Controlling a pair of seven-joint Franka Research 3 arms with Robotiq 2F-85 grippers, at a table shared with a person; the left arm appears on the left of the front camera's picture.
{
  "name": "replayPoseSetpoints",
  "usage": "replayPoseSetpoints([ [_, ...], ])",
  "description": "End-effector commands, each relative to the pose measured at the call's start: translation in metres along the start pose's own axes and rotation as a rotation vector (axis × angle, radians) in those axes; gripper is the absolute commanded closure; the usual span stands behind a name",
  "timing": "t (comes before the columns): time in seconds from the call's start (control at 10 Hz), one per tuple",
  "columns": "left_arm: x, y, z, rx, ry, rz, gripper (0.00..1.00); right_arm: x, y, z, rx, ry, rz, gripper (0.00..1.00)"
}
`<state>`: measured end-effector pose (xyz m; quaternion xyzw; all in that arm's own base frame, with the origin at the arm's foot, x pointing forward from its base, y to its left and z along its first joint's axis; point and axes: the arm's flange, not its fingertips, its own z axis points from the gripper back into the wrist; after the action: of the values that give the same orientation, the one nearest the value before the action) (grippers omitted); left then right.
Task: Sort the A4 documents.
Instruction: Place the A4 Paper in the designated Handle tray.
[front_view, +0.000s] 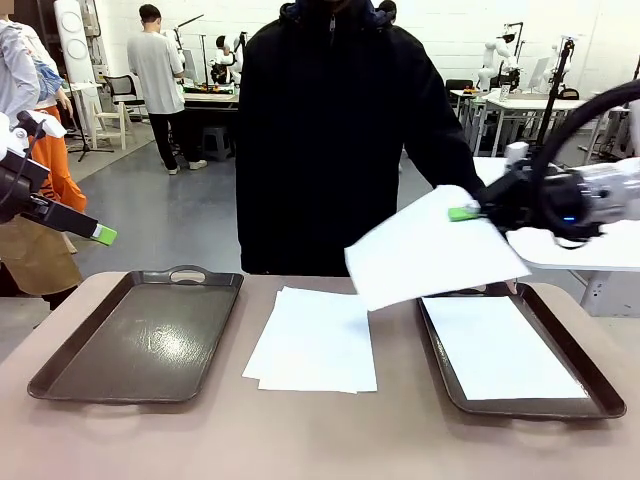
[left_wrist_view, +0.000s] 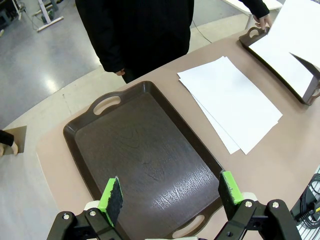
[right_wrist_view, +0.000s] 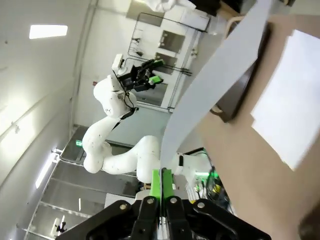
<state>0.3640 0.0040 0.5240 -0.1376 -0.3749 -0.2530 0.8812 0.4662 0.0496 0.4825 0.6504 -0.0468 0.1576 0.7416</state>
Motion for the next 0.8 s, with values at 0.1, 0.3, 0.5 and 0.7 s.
replayPoseSetpoints([
  [0.1,-0.001,0.002,-0.002,-0.005,-0.009,0.004,0.00,-0.017,-0.032,0.052,-0.224,0.004,0.060,0.99],
  [0.3,-0.001,0.002,-0.002,-0.005,-0.009,0.004,0.00,-0.008,-0.072,0.068,-0.243,-0.023,0.094,0.99],
  [0.5,-0.001,0.002,-0.002,-0.005,-0.009,0.004,0.00,-0.003,-0.101,0.068,-0.246,-0.024,0.088,0.99],
  [0.7,-0.001,0.002,-0.002,-0.005,-0.009,0.004,0.00,-0.002,-0.128,0.076,-0.256,-0.017,0.033,0.99],
])
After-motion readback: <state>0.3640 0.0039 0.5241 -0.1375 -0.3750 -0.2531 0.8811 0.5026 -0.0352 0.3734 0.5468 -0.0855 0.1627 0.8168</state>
